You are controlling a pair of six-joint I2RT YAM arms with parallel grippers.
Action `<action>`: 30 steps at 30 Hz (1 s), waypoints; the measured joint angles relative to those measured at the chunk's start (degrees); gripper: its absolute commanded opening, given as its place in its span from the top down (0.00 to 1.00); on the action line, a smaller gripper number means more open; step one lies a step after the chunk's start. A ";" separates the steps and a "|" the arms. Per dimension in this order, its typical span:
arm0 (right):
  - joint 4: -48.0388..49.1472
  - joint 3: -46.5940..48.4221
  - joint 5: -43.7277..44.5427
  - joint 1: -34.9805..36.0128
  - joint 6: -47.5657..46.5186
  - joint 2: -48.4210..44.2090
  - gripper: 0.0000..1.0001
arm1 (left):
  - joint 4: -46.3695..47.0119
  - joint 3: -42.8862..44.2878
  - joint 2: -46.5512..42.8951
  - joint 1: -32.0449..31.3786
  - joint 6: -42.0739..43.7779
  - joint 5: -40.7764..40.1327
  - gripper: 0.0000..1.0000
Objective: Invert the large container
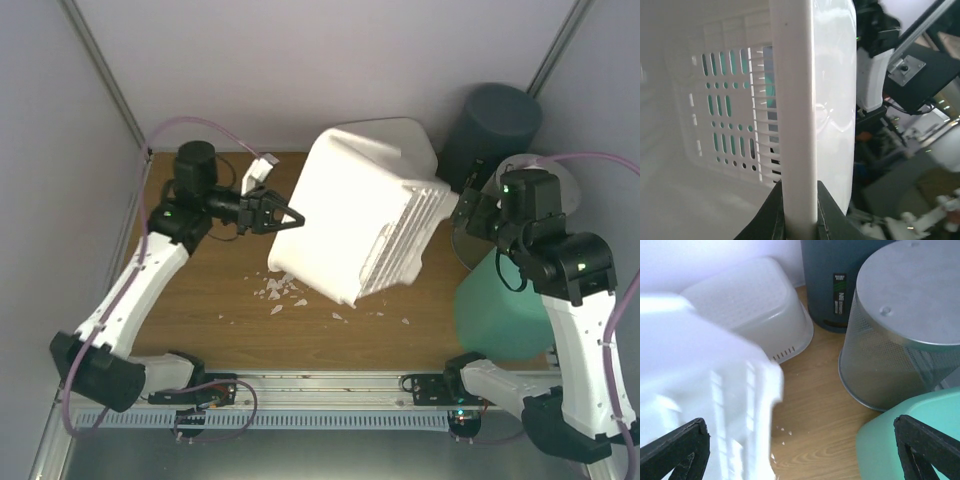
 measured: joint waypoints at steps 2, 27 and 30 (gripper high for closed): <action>-0.02 1.18 0.46 0.00 0.00 -0.09 0.00 | 10.62 -7.15 0.90 -0.13 -9.66 1.77 1.00; -0.11 -0.79 1.25 0.00 1.77 0.55 0.00 | 101.07 -40.26 16.06 -0.79 -77.02 -9.64 1.00; -0.13 -1.07 1.22 0.00 1.97 0.94 0.00 | 103.43 -41.88 18.93 -0.76 -79.58 -10.95 1.00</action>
